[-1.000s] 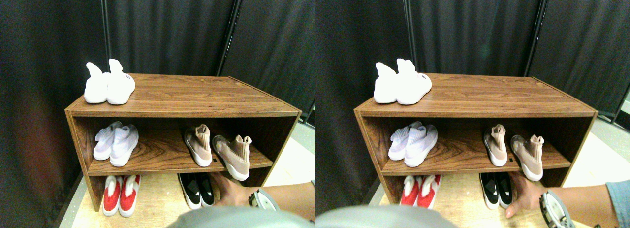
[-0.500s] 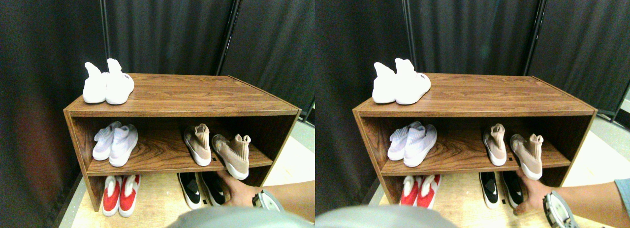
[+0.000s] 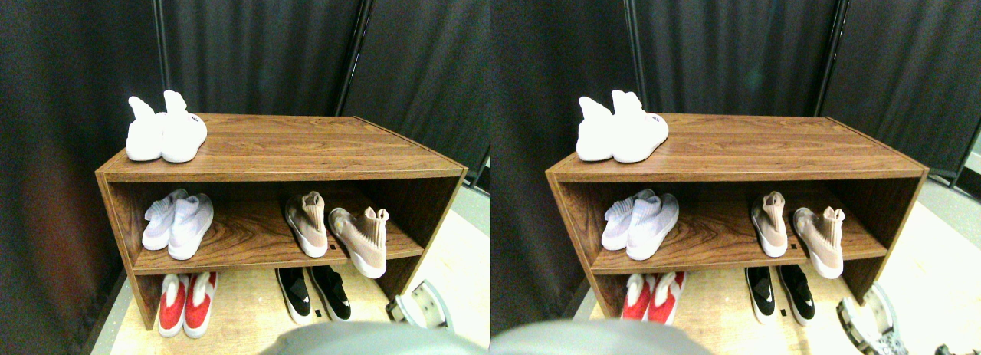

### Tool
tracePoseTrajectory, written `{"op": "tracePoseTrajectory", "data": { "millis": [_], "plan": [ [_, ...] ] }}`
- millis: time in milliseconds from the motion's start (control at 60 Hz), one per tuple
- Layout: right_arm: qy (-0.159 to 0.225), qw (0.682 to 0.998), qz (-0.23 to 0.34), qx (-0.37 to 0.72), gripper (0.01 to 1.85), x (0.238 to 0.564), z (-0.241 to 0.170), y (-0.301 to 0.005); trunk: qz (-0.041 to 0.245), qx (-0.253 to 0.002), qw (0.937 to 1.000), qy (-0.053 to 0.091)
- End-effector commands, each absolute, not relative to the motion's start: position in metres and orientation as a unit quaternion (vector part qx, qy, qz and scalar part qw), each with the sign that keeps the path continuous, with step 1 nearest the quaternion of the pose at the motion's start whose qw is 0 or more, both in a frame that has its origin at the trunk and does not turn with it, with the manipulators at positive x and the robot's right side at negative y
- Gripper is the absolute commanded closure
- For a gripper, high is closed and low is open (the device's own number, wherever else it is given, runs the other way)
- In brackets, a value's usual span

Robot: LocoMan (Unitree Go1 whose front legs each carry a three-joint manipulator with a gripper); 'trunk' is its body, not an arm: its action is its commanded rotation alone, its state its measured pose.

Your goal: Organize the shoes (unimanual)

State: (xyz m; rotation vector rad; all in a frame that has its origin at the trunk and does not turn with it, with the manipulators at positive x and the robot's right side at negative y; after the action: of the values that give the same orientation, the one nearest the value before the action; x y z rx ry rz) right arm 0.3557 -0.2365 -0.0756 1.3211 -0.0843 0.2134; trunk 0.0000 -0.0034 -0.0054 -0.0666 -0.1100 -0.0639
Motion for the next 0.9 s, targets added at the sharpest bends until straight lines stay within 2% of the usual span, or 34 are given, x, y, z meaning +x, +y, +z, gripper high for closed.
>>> {"op": "tracePoseTrajectory", "data": {
  "millis": [17,33,83,133,583,750,900],
  "plan": [
    [-0.046,0.8,0.116,0.587,0.33,0.358,-0.068,-0.235,-0.037,-0.039,0.9969,-0.057],
    [-0.05,0.804,0.113,0.581,0.26,0.36,-0.068,-0.235,-0.037,-0.039,0.9969,-0.057],
    [-0.06,0.809,0.107,0.575,0.2,0.363,-0.069,-0.236,-0.037,-0.038,0.9969,-0.058],
    [-0.066,0.802,0.1,0.585,0.15,0.367,-0.07,-0.236,-0.037,-0.038,0.9969,-0.057],
    [-0.046,0.783,0.059,0.618,0.25,0.42,-0.067,-0.236,-0.033,-0.042,0.9971,-0.054],
    [-0.035,0.789,0.028,0.613,0.19,0.436,-0.074,-0.236,-0.03,-0.044,0.9972,-0.053],
    [-0.029,0.78,0.019,0.625,0.2,0.446,-0.082,-0.235,-0.026,-0.046,0.9972,-0.053]
  ]
}}
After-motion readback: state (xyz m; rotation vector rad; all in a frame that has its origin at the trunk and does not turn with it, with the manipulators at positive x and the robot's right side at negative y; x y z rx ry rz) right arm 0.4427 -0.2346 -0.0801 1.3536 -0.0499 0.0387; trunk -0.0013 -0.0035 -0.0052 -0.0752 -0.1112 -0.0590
